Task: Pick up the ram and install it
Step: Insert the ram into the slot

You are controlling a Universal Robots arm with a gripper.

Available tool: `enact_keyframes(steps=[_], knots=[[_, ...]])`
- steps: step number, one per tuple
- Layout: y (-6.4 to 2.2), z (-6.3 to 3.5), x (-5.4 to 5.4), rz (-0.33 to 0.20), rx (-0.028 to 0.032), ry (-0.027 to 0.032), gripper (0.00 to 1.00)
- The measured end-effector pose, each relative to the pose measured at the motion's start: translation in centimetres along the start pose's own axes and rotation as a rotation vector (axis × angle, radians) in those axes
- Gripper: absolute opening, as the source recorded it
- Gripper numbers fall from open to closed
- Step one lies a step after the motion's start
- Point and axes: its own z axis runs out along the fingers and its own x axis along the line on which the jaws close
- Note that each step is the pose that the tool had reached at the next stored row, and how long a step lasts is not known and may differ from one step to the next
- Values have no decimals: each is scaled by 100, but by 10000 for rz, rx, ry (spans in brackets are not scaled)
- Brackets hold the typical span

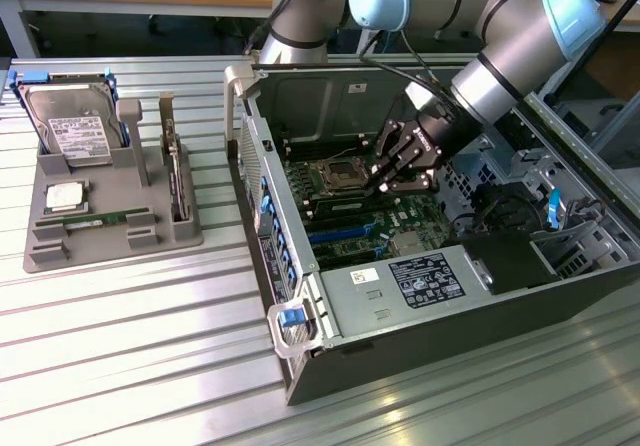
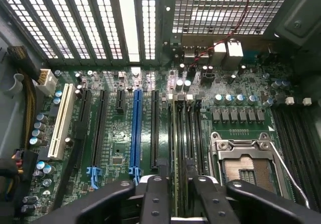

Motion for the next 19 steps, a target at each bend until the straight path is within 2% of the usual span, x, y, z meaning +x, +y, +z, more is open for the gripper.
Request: enact_keyframes(steps=[2,5,6,11,13,14,15,16,17,18,19], knots=[[43,-71,-14,1,2,-1,11],[165,-282,-16,2,2,0,11],[246,-422,-18,1,2,-2,11],[469,-808,-22,2,2,0,11],[485,-837,-23,0,2,-1,11],[485,-837,-23,-1,22,-1,11],[485,-836,-23,-1,195,1,11],[485,-836,-22,-2,284,1,11],[484,-834,-23,-5,475,0,11],[483,-833,-23,-7,775,1,11],[482,-831,-23,-11,987,0,11]])
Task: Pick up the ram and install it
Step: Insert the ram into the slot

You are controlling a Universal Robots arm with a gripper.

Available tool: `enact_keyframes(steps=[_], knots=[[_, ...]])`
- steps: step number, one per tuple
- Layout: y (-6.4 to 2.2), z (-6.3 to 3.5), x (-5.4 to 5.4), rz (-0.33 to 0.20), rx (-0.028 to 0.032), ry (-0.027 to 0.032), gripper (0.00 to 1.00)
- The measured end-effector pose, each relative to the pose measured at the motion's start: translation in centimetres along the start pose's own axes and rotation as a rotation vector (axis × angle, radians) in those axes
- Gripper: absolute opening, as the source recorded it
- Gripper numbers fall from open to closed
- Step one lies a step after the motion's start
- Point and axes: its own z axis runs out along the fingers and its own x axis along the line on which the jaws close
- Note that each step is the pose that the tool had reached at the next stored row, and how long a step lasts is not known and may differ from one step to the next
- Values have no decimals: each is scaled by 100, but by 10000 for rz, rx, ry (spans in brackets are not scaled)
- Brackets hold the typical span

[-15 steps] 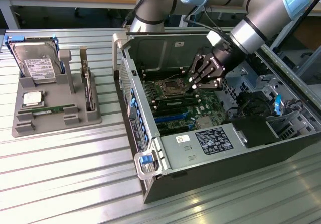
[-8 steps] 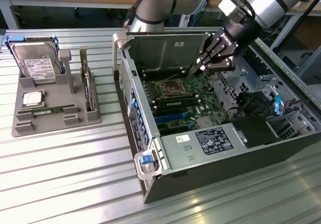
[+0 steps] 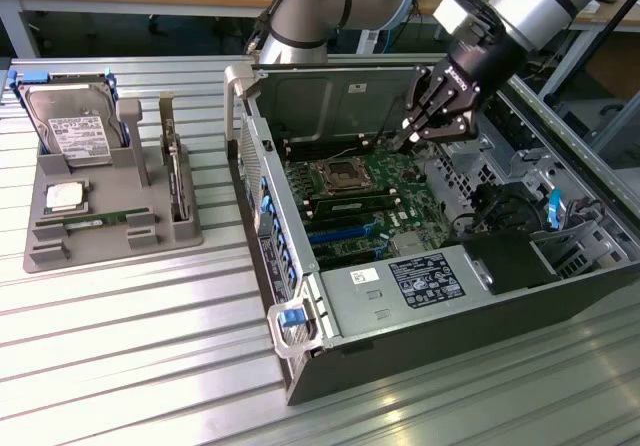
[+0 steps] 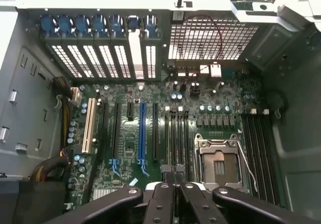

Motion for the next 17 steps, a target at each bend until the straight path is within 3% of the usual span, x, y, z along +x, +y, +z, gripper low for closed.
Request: enact_keyframes(steps=[1,2,3,5,6,7,8,9,11,12,13,17], knots=[[0,0,0,-1,100,1,11],[-1,3,0,-4,365,0,11],[-2,4,0,-8,674,1,11],[-3,6,0,-12,1025,1,11],[-4,8,0,-17,1326,0,11],[-4,9,0,-19,1508,0,11],[-4,10,0,-22,1737,0,11],[-5,10,0,-26,2042,0,11],[-5,12,0,-32,2589,0,11],[-6,14,0,-35,2829,0,11],[-7,16,1,-36,2947,-1,11],[-7,16,0,-37,2950,0,11]])
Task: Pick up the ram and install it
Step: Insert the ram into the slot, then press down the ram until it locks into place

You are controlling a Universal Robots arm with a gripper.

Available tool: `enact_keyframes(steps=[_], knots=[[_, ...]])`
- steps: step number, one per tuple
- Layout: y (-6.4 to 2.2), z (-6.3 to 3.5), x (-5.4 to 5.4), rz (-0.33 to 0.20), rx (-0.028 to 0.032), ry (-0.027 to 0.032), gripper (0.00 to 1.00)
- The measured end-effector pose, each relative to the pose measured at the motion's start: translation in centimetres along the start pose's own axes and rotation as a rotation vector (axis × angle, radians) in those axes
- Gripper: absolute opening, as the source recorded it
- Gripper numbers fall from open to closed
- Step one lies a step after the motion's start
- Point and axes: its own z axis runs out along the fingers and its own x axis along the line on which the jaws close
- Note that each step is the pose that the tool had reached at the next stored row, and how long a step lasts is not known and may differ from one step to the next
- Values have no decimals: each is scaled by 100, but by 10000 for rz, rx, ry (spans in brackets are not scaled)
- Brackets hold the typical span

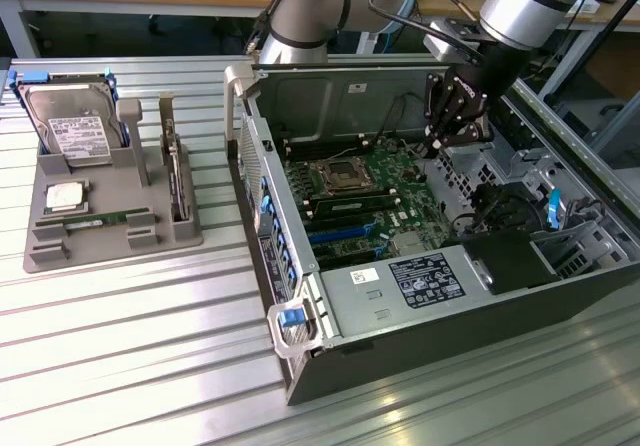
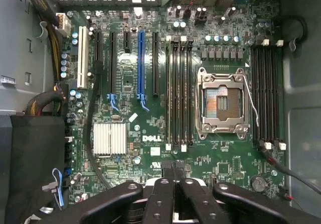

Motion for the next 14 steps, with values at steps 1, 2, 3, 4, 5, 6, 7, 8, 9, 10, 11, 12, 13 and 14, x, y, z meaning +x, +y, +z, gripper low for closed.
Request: enact_keyframes(steps=[1,2,3,4,5,6,7,8,9,10,11,12,13,14], knots=[[0,0,0,0,0,0,11],[0,0,0,0,2,0,11],[0,0,0,0,2,0,11],[4,6,-1,2,3,-2,11],[20,27,0,0,4,1,11],[80,90,1,1,4,0,11],[114,132,1,0,4,-1,11],[141,175,2,0,5,1,11],[152,216,3,0,6,-1,11],[146,256,4,0,5,0,11],[140,306,4,0,5,0,11],[134,356,5,0,5,1,11],[128,395,6,0,5,0,11],[123,439,6,0,4,0,11]])
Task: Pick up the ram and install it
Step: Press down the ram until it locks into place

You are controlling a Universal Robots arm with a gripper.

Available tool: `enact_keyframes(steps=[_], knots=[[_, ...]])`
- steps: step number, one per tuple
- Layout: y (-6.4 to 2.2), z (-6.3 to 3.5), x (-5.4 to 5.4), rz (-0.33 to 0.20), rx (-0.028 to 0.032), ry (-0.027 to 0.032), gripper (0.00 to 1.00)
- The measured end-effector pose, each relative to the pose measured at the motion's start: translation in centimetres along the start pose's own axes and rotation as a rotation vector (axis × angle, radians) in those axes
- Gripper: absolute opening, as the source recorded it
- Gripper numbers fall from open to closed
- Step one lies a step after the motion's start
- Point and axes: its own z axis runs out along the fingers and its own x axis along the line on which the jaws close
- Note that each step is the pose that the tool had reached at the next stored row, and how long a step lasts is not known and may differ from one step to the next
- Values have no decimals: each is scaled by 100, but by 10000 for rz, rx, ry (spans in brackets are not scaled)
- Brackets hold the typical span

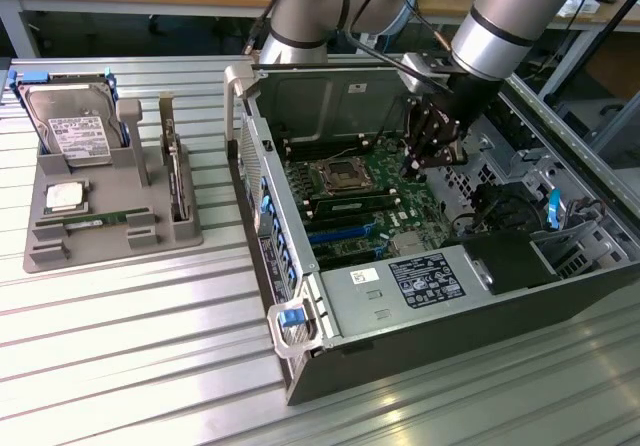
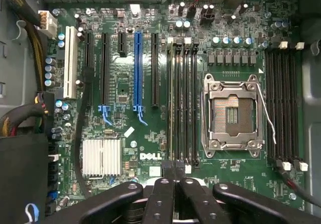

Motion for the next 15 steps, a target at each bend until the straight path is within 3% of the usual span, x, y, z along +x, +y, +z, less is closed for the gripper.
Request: enact_keyframes(steps=[3,10,13,14,15], knots=[[-23,173,2,0,-1,0,11],[-57,440,6,2,-3,8,11],[-61,460,6,1,-2,3,11],[-58,436,3,-2,3,-17,11],[-43,324,4,0,0,-1,11]])
